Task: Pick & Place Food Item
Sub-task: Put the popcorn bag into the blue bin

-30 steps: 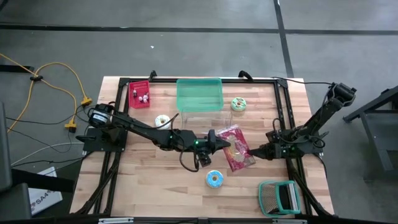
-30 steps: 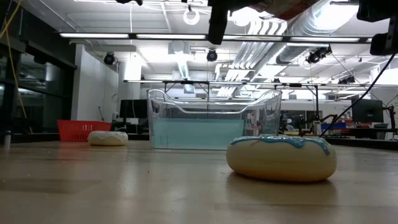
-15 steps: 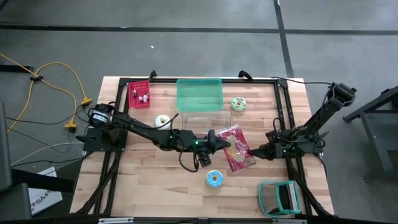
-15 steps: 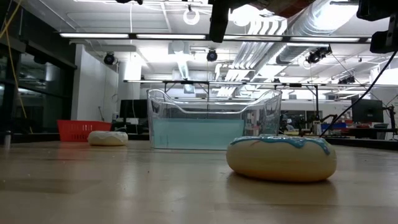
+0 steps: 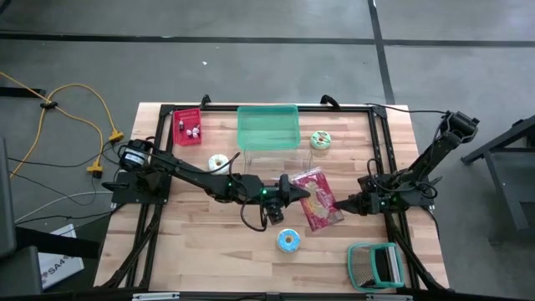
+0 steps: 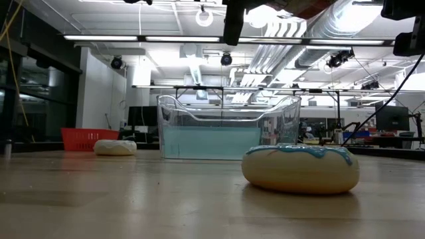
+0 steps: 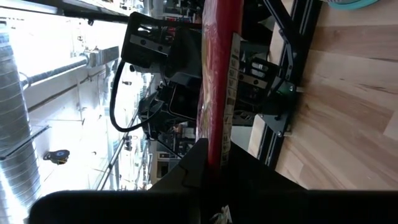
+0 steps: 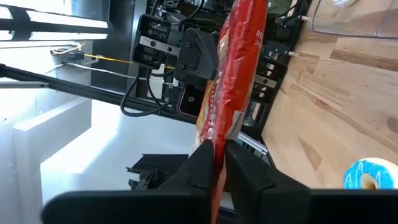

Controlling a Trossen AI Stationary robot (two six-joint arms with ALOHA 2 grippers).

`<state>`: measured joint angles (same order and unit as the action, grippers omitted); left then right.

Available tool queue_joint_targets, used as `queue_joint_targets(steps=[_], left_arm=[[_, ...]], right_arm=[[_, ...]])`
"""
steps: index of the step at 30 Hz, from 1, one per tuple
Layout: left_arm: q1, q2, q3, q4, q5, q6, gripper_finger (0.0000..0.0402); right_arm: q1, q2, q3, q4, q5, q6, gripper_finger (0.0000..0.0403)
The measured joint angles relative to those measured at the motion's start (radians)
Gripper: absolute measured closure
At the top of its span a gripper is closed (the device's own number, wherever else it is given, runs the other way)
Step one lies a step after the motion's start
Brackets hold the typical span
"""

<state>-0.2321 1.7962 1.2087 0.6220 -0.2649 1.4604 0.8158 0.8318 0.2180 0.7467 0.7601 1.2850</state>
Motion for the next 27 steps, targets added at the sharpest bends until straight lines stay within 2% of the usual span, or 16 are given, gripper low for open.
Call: queue_joint_targets(steps=[7, 13, 17, 20, 27], left_arm=[[0.000, 0.000, 0.000, 0.000, -0.001, -0.001, 0.0372], [0.000, 0.000, 0.000, 0.000, -0.001, -0.001, 0.0372], [0.000, 0.000, 0.000, 0.000, -0.001, -0.004, 0.0372], [0.001, 0.000, 0.000, 0.011, -0.001, -0.061, 0.0372], [0.029, 0.000, 0.000, 0.011, -0.032, -0.131, 0.0372]], right_arm=[[0.000, 0.000, 0.000, 0.005, -0.001, 0.000, 0.0309], [0.005, 0.000, 0.000, 0.011, -0.010, 0.000, 0.0274], [0.037, -0.019, 0.000, 0.012, -0.011, -0.010, 0.0261], [0.079, -0.039, 0.000, 0.015, 0.002, -0.036, 0.0255], [0.204, -0.068, 0.000, 0.013, 0.125, -0.094, 0.0257]])
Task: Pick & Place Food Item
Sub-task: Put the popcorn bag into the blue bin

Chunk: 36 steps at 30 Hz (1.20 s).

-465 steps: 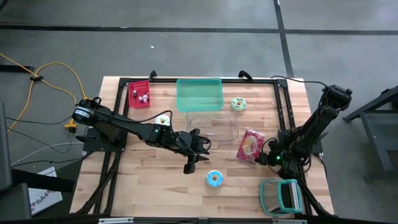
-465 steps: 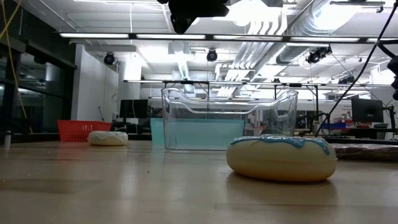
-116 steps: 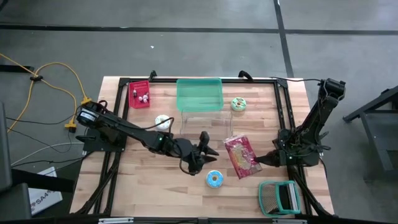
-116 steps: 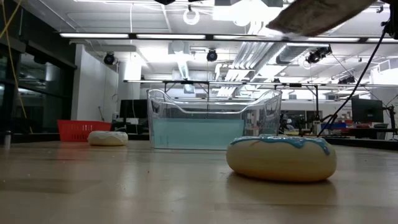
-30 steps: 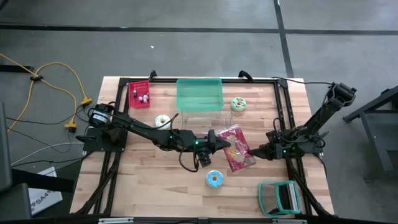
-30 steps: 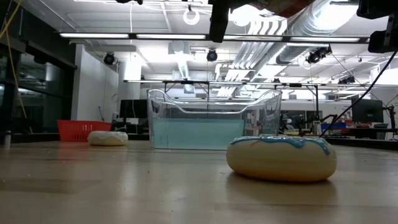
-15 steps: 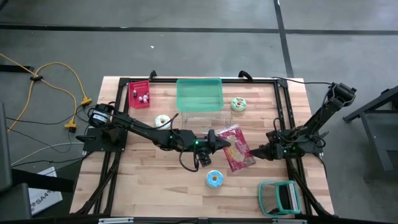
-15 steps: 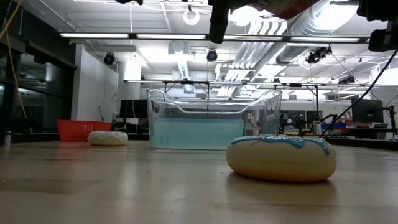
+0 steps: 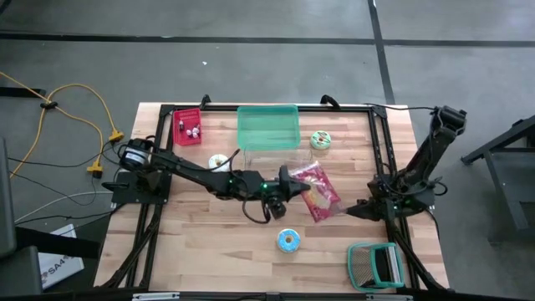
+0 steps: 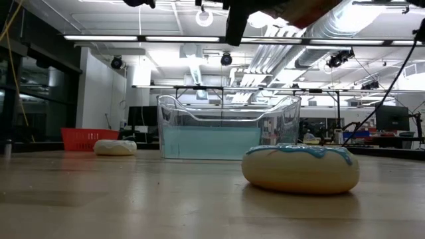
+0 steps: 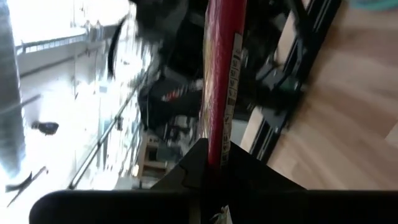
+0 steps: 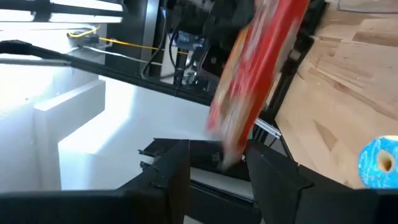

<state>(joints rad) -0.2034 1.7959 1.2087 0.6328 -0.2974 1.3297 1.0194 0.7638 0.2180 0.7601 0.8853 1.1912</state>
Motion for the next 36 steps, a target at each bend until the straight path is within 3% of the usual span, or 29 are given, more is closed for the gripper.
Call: queue_joint_targets(steps=[9, 16, 23, 29, 36], left_arm=[[0.062, 0.000, 0.000, -0.001, -0.200, -0.164, 0.0372], [0.130, -0.001, 0.000, -0.042, -0.289, -0.257, 0.0372], [0.190, -0.001, 0.000, -0.050, -0.334, -0.287, 0.0372], [0.225, -0.001, 0.000, -0.057, -0.351, -0.293, 0.0372], [0.228, -0.001, 0.000, -0.076, -0.480, -0.281, 0.0372]], right_arm=[[0.151, 0.001, 0.000, 0.000, 0.212, -0.074, 0.0258], [0.190, 0.001, 0.000, -0.001, 0.268, -0.100, 0.0258], [0.192, 0.001, 0.000, -0.008, 0.259, -0.099, 0.0259], [0.192, 0.001, 0.000, -0.010, 0.161, -0.096, 0.0259], [0.192, 0.001, 0.000, -0.018, 0.158, -0.099, 0.0259]])
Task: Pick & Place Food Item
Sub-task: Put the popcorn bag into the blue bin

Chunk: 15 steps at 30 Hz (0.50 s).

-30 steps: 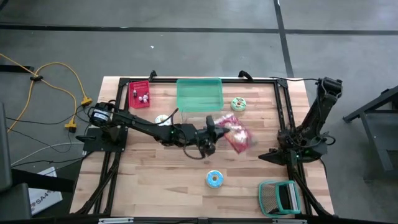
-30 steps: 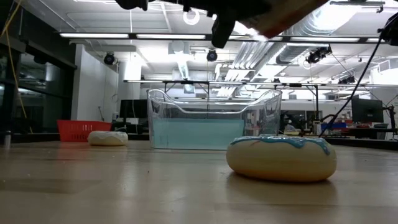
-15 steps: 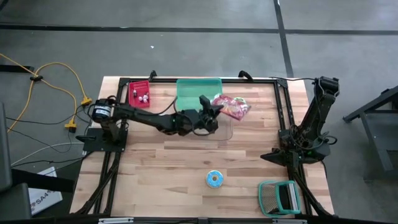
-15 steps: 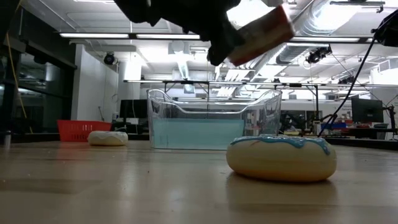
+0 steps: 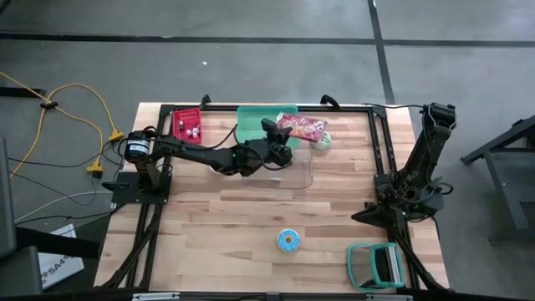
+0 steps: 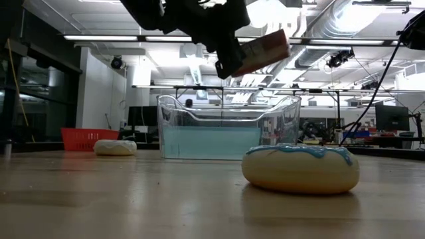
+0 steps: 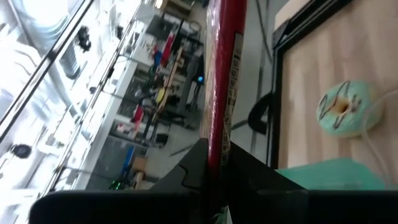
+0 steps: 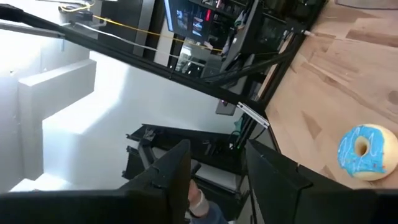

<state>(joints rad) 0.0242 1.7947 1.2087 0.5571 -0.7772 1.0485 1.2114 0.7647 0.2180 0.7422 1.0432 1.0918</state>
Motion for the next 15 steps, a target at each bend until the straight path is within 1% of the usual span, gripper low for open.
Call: queue_joint_targets(steps=[7, 13, 15], left_arm=[[-0.003, 0.000, 0.000, -0.008, -0.082, 0.000, 0.0372], [-0.003, 0.000, 0.000, -0.008, -0.092, -0.001, 0.0372], [-0.003, 0.000, 0.000, -0.008, -0.092, -0.002, 0.0372]], right_arm=[[0.000, 0.000, 0.000, -0.070, -0.005, 0.003, 0.0259], [0.000, 0.000, 0.000, -0.109, -0.151, 0.007, 0.0259], [0.000, 0.000, 0.000, -0.108, -0.157, -0.005, 0.0259]])
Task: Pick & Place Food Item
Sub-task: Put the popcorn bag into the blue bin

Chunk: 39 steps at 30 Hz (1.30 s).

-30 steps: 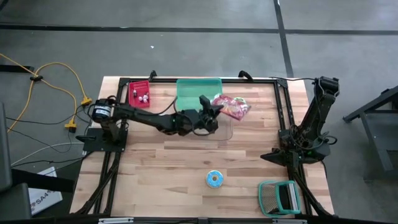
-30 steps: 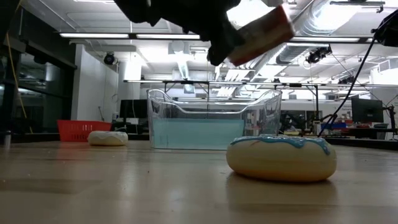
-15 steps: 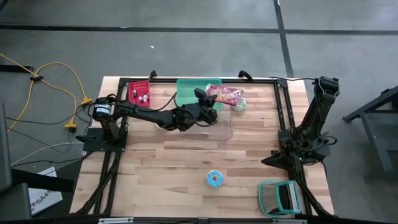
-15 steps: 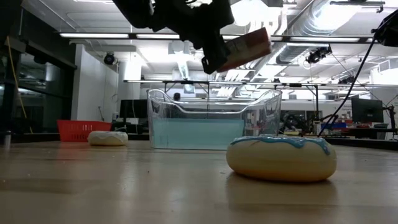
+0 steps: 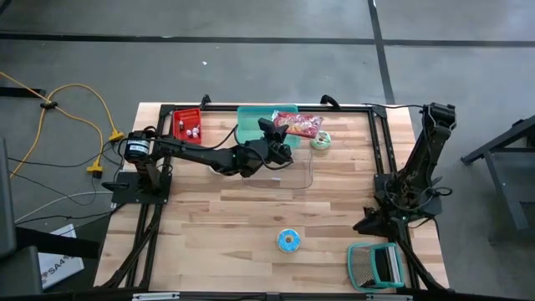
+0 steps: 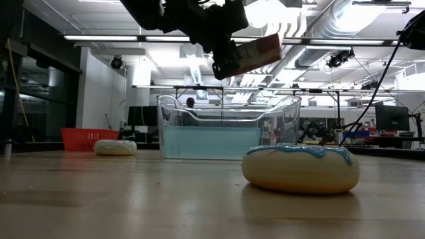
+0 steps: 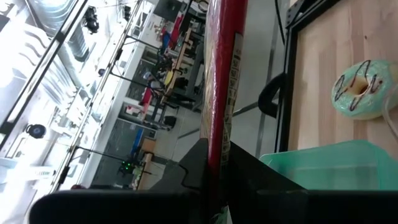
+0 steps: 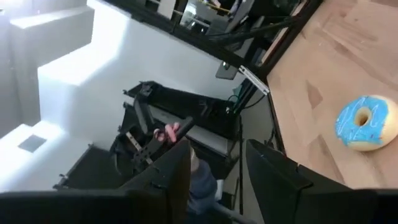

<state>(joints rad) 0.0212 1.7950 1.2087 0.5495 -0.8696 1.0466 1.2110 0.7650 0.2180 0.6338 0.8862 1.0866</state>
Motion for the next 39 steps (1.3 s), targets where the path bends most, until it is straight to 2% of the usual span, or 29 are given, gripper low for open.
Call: queue_joint_targets(steps=[2, 7, 13, 18, 23, 29, 33, 36, 39], left_arm=[[0.000, 0.000, 0.000, 0.000, 0.000, 0.000, 0.0372], [-0.007, 0.000, 0.000, 0.000, 0.000, 0.000, 0.0372], [-0.013, 0.000, 0.000, 0.000, 0.002, 0.000, 0.0372], [-0.013, 0.000, 0.000, 0.000, 0.001, 0.000, 0.0372], [-0.013, 0.000, 0.000, 0.000, 0.001, 0.000, 0.0372], [-0.012, 0.000, 0.000, 0.000, 0.001, 0.000, 0.0372], [-0.012, 0.000, 0.000, 0.000, 0.001, 0.000, 0.0372], [-0.012, 0.000, 0.000, 0.000, 0.001, 0.001, 0.0372], [-0.012, 0.000, 0.000, 0.000, 0.001, 0.000, 0.0372]], right_arm=[[-0.001, 0.000, 0.000, 0.000, 0.049, -0.023, 0.0259], [-0.001, 0.000, 0.000, -0.001, 0.249, -0.041, 0.0258], [-0.042, -0.008, 0.000, -0.057, 0.246, -0.018, 0.0258], [-0.174, -0.008, 0.000, -0.143, 0.144, 0.064, 0.0258], [-0.368, -0.008, 0.000, -0.212, -0.028, 0.082, 0.0258], [-0.609, -0.008, 0.000, -0.213, -0.299, -0.075, 0.0258], [-0.721, -0.008, 0.000, -0.214, -0.442, -0.146, 0.0258], [-0.772, -0.008, 0.000, -0.213, -0.495, -0.174, 0.0258], [-0.799, -0.008, 0.000, -0.213, -0.503, -0.173, 0.0258]])
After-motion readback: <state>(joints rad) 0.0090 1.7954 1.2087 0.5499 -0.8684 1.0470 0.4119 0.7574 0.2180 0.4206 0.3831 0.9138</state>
